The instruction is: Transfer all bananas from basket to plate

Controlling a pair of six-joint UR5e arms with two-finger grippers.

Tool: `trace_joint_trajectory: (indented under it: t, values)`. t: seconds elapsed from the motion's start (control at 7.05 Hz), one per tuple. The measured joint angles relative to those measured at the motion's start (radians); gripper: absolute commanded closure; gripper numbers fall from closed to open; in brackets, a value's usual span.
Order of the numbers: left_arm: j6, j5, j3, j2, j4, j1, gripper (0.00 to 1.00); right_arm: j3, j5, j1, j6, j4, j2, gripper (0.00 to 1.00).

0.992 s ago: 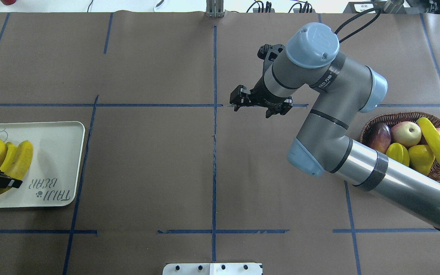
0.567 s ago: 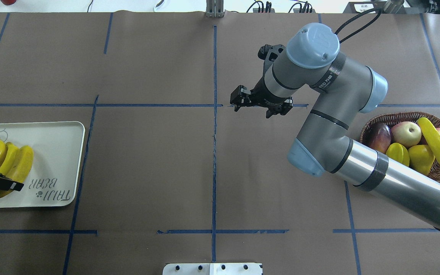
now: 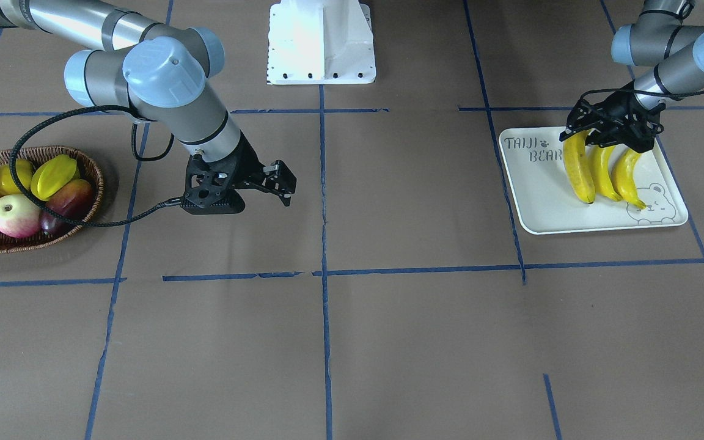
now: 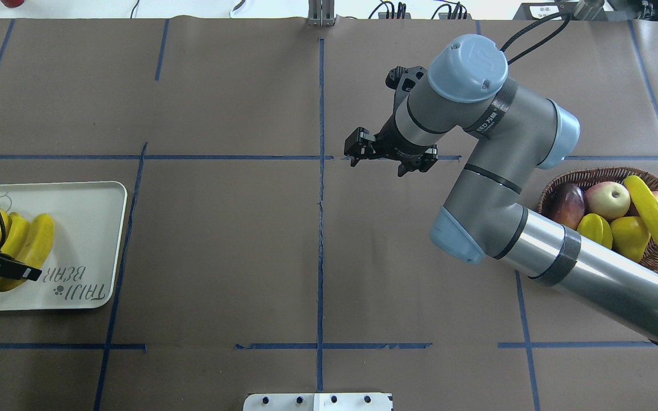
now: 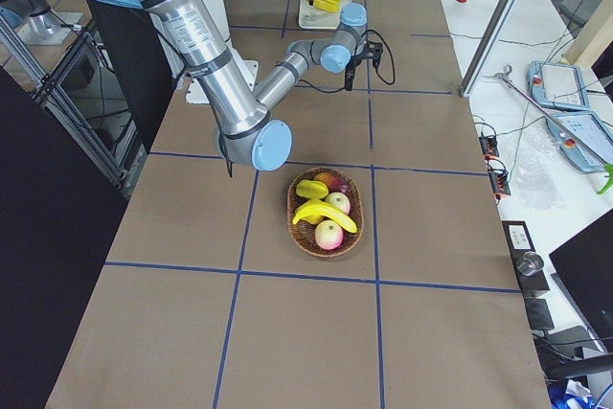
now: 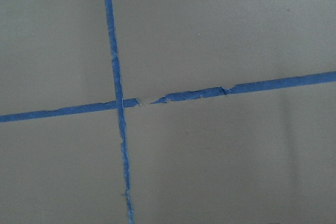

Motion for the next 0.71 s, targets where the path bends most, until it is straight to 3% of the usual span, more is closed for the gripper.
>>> trace_joint_trajectory:
  t: [0.71]
  values:
    - [0.008, -0.001, 0.002, 0.012, -0.004, -0.006, 0.51, 0.021, -0.006, 0.000, 0.000, 0.000, 0.000, 0.00]
